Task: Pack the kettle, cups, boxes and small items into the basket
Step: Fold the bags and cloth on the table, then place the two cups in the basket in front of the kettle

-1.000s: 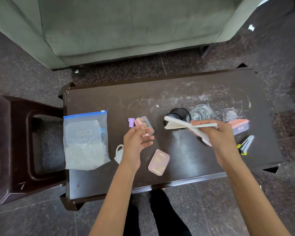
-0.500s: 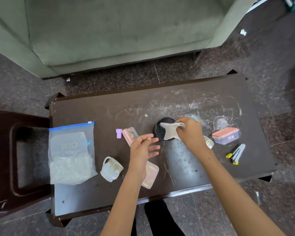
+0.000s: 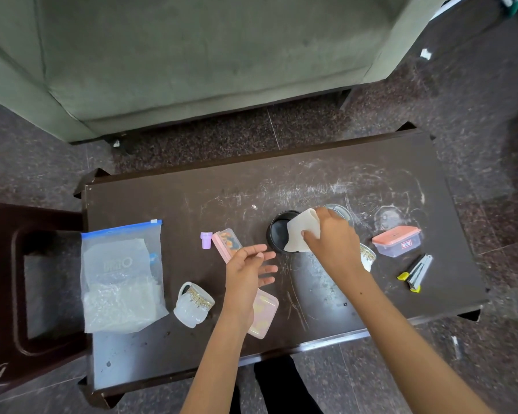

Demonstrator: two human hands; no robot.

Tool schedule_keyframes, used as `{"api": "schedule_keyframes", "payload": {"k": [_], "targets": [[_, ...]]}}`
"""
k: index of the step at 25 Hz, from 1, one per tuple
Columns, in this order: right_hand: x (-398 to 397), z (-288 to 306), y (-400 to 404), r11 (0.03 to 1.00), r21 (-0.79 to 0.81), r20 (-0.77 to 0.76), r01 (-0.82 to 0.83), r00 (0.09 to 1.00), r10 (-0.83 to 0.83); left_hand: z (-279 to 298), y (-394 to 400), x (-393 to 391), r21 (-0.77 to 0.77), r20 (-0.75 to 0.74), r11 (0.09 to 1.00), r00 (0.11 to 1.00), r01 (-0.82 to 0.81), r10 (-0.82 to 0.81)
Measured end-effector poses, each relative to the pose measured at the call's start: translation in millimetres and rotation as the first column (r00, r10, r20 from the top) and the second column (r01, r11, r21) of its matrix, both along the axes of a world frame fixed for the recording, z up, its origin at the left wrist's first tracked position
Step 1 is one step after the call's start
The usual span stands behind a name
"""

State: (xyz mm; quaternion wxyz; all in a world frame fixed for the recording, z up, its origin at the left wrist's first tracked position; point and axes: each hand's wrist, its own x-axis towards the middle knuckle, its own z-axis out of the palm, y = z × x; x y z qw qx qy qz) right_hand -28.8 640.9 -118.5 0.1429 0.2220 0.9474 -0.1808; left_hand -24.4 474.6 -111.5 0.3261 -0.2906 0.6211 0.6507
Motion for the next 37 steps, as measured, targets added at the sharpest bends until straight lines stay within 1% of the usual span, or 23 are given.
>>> {"api": "schedule_keyframes", "payload": {"k": [4,7,12,14,16,18,22,24,25,28,30,33,35,37], "targets": [[8.1,5.2,2.0,0.998,-0.055,-0.092,0.038,0.995,-0.043,0.5,-2.1,0.0,-0.013,-0.001,1.0,1.0,0.019,-0.019],[17.7,13.0,1.9,0.998,-0.051,-0.167,0.045,0.985,-0.053,1.7,-3.9,2.6,-0.014,-0.019,0.999,0.999,0.029,-0.029],[40.5,34.3,-17.6,0.997,-0.065,-0.337,0.033,0.94,-0.053,5.3,-11.8,10.2,-0.007,-0.055,0.999,0.998,0.033,-0.033],[52.4,36.3,-27.9,0.995,-0.101,-0.374,0.018,0.926,-0.055,6.7,-13.6,14.8,-0.006,-0.077,0.999,0.996,0.044,-0.045],[65.8,30.2,-30.0,0.991,-0.128,-0.359,0.042,0.929,-0.086,6.7,-11.2,22.5,-0.014,-0.098,0.997,0.992,0.078,-0.079],[79.9,19.5,-23.6,0.987,-0.121,-0.314,0.105,0.94,-0.138,4.6,-2.7,33.6,-0.018,-0.099,0.99,0.985,0.142,-0.143],[104.6,-3.7,11.0,0.971,0.001,-0.183,0.237,0.955,-0.233,-4.8,29.1,51.9,0.024,-0.078,0.965,0.963,0.26,-0.258],[111.1,-17.5,33.1,0.962,0.03,-0.098,0.273,0.958,-0.268,-9.1,45.3,56.3,0.023,-0.078,0.953,0.951,0.303,-0.301],[112.6,-24.6,42.5,0.963,0.033,-0.058,0.269,0.962,-0.267,-10.3,51.9,57.9,0.023,-0.081,0.947,0.945,0.32,-0.317],[109.6,-46.4,61.0,0.981,0.04,0.086,0.188,0.978,-0.191,-13.0,67.8,59.9,0.02,-0.076,0.938,0.936,0.345,-0.343],[103.3,-59.1,68.3,0.988,0.045,0.145,0.148,0.977,-0.153,-15.6,73.4,59.4,0.011,-0.061,0.938,0.936,0.348,-0.346],[99.5,-62.7,77.0,0.991,0.02,0.134,0.134,0.982,-0.135,-20.3,73.2,58.1,-0.009,-0.036,0.934,0.933,0.357,-0.357],[108.1,-55.1,75.9,0.993,-0.012,0.08,0.116,0.99,-0.114,-22.6,68.4,58.2,-0.018,-0.027,0.937,0.936,0.35,-0.35],[120.3,-42.3,65.2,0.994,-0.079,-0.006,0.078,0.997,-0.079,-25.6,61.9,58.6,-0.029,-0.048,0.933,0.932,0.359,-0.36]]}}
